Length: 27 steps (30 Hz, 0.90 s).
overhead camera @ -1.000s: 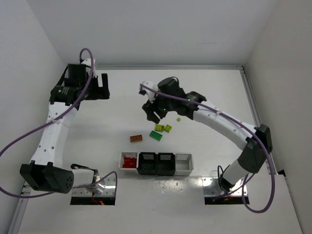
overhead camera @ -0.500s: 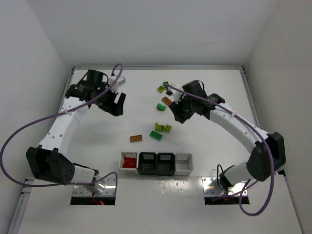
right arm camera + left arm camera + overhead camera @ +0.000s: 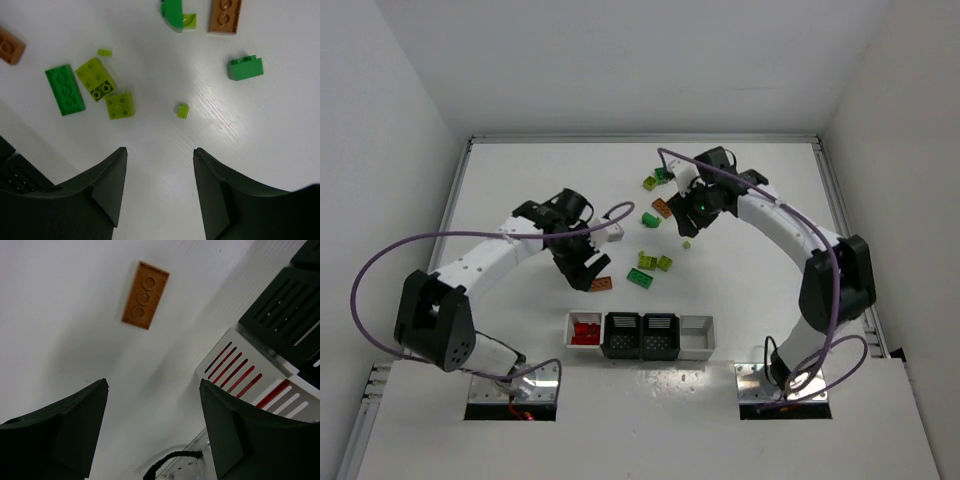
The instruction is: Sort the legos into containers by color
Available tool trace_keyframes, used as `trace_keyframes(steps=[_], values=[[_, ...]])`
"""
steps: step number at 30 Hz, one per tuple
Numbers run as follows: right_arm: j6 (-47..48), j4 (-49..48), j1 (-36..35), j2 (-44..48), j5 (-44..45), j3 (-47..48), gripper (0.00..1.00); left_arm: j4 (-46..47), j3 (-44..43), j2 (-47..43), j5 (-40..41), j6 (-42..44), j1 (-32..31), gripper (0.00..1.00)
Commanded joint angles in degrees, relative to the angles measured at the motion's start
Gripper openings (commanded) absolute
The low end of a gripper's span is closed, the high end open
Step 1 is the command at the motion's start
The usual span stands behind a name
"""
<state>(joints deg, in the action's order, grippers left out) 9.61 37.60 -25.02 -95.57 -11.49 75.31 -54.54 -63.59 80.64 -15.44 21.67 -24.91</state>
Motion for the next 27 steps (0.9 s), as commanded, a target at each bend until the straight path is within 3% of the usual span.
trace_keyframes(steps=[1, 8, 17, 24, 25, 27], values=[[-2.48, 0.18, 1.90, -4.60, -3.01, 8.86, 0.58, 5.13, 2.68, 3.54, 1.90, 2.76, -3.03, 0.80], [-5.56, 2.91, 5.15, -14.63, -3.20, 24.08, 0.83, 11.82, 3.83, 8.56, 3.66, 1.45, -3.57, 0.81], [-7.85, 3.53, 7.17, -30.18, -4.95, 39.03, 0.85, 14.81, 1.37, 13.39, 4.54, -0.14, -5.50, 0.79], [-10.92, 1.95, 7.70, -38.55, -4.95, 47.21, 0.88, 15.43, 0.75, 17.26, 3.31, -1.19, -7.78, 0.67], [-10.92, 1.95, 7.70, -38.55, -4.95, 47.73, 0.89, 15.43, 0.75, 18.14, 3.31, -1.19, -7.79, 0.58], [-11.45, 1.42, 7.70, -39.34, -6.00, 48.27, 0.89, 15.43, 0.22, 18.68, 3.31, -1.19, -7.79, 0.49]])
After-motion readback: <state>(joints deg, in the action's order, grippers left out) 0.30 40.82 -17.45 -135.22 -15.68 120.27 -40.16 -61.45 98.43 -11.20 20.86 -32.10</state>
